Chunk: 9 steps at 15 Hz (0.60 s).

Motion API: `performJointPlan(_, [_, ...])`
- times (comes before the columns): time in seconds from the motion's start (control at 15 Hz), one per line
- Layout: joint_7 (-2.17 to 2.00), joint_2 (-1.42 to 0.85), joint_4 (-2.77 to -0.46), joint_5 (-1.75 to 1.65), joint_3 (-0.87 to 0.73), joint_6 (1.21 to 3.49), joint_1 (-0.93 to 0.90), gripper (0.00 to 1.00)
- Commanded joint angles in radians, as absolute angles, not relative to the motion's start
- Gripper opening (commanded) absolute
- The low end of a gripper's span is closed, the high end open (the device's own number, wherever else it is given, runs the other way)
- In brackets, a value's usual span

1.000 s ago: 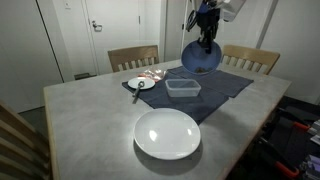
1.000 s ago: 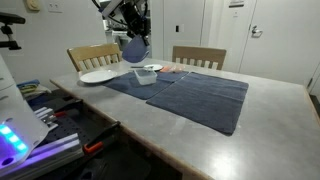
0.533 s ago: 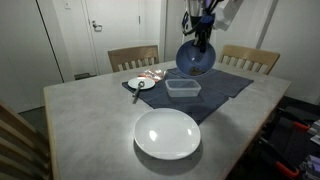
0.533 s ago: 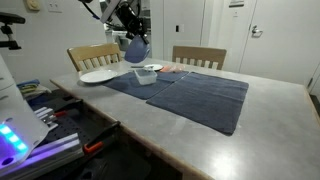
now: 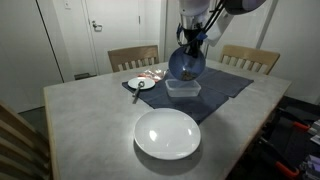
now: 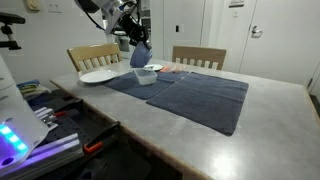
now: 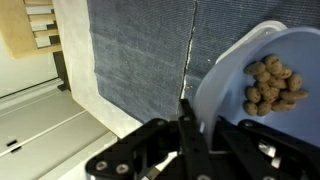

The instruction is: Pour the things in the bowl in the lunch box

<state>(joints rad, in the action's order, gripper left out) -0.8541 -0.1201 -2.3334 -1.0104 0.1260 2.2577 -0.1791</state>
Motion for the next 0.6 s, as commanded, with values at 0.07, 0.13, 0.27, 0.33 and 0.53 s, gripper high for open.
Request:
performJointPlan(0.07, [-1.008,-0.169,-2.297,-1.159,0.109,2.348,-0.172,0.02])
performJointPlan(0.13, [-1.047,-0.179,-2.290,-1.200,0.105,2.357,-0.170,0.02])
performJointPlan(0.27, [-1.109,-0.194,-2.277,-1.265,0.097,2.368,-0.162,0.02])
performJointPlan(0.33, [-1.134,-0.199,-2.271,-1.292,0.093,2.368,-0.158,0.02])
performJointPlan(0.53, [-1.220,-0.186,-2.286,-1.382,0.080,2.389,-0.143,0.02])
